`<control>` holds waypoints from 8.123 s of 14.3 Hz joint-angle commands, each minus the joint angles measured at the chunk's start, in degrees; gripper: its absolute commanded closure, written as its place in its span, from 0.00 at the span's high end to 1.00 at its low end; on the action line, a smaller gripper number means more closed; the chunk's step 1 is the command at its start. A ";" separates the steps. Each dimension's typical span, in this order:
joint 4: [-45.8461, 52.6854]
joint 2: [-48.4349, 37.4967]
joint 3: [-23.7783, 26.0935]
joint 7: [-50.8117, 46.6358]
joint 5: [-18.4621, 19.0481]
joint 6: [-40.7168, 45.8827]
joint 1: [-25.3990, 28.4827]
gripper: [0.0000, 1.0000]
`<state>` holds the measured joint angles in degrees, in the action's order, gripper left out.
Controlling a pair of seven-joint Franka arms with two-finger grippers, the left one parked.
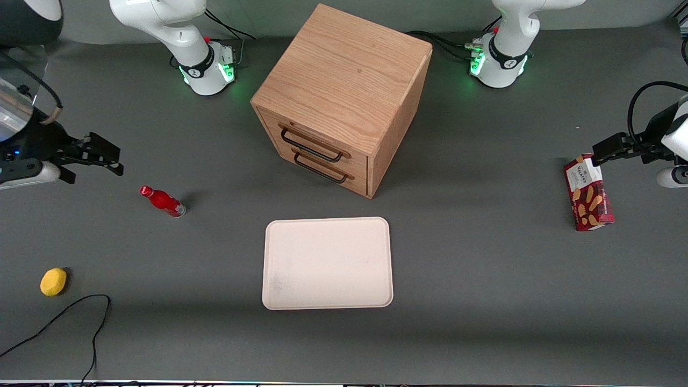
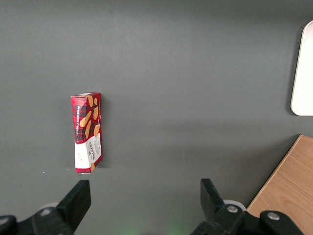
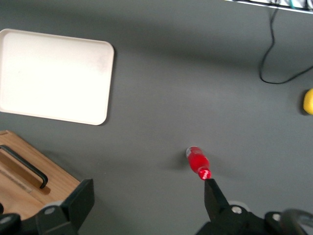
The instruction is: Open upper drawer
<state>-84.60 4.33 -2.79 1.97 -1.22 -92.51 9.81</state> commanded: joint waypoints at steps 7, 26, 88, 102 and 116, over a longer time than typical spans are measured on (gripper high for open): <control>1.45 3.23 -3.27 -0.04 0.61 -1.53 13.29 1.00; -0.04 7.01 -3.45 6.46 -1.94 -5.14 30.09 1.00; -19.11 9.65 -3.19 24.66 -10.03 -27.90 33.43 1.00; -25.00 9.12 -2.05 24.74 -10.03 -32.82 33.43 1.00; -22.38 8.94 -2.13 24.13 -8.54 -28.98 33.26 1.00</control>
<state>-107.22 13.28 -5.45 25.79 -10.15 -123.62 42.51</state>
